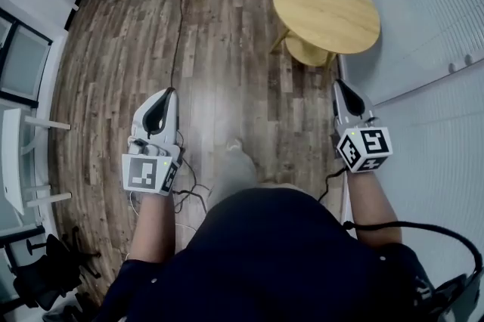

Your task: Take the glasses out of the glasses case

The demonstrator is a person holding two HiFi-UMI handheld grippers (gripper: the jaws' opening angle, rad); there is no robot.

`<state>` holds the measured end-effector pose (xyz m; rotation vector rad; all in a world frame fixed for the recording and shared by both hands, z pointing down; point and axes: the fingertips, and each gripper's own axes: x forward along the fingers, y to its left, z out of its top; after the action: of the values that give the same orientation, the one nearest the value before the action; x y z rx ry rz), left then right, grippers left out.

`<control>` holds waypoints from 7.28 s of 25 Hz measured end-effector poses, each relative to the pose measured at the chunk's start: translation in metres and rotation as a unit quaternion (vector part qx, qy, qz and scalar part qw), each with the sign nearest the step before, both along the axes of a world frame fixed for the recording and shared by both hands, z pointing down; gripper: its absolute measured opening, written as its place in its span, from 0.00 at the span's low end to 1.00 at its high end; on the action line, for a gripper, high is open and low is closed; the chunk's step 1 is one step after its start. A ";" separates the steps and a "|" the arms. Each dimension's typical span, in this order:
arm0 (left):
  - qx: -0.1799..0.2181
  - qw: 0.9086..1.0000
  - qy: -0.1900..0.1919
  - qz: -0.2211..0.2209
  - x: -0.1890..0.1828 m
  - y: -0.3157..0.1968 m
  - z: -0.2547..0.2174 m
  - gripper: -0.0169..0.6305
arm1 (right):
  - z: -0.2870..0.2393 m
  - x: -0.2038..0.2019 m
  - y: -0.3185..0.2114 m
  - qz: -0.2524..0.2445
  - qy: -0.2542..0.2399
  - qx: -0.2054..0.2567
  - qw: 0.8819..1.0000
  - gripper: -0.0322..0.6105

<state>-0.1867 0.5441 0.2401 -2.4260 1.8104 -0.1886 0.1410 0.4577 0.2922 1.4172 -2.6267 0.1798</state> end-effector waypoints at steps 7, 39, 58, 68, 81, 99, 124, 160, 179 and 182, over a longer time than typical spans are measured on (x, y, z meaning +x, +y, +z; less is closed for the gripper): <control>0.024 0.999 -0.010 0.044 -0.048 -0.115 -0.017 0.03 | -0.006 -0.063 -0.090 0.005 0.002 0.004 1.000 0.06; 0.027 0.994 -0.017 0.100 -0.057 -0.557 -0.026 0.03 | -0.001 -0.095 -0.498 0.020 -0.012 0.000 1.000 0.06; 0.023 0.975 0.006 0.223 -0.018 -0.819 0.007 0.03 | 0.034 -0.057 -0.672 0.152 0.011 -0.028 0.988 0.06; -0.002 0.936 0.004 0.353 0.036 -0.945 0.029 0.03 | 0.057 -0.042 -0.736 0.260 0.021 -0.069 0.963 0.06; -0.038 0.905 0.002 0.424 0.128 -0.997 0.067 0.03 | 0.133 -0.023 -0.763 0.262 0.004 -0.161 0.951 0.07; -0.109 0.908 -0.032 0.404 0.168 -1.041 0.190 0.03 | 0.295 -0.001 -0.818 0.199 0.010 -0.272 0.941 0.20; -0.167 0.913 -0.031 0.370 0.162 -1.047 0.254 0.03 | 0.377 -0.011 -0.825 0.133 0.063 -0.335 0.931 0.21; -0.064 0.918 -0.021 0.390 0.153 -1.013 0.104 0.03 | 0.249 -0.012 -0.803 0.172 0.050 -0.261 0.949 0.10; 0.042 0.909 -0.008 0.415 0.143 -0.965 -0.011 0.03 | 0.090 0.010 -0.761 0.227 0.051 -0.143 0.962 0.10; 0.064 0.904 -0.006 0.423 0.142 -0.957 -0.031 0.03 | 0.068 0.012 -0.752 0.234 0.056 -0.124 0.963 0.10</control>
<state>-0.0442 -0.4124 0.2092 -2.8178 0.5950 0.0004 0.1530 -0.2942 0.3603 1.8615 -2.0513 0.4487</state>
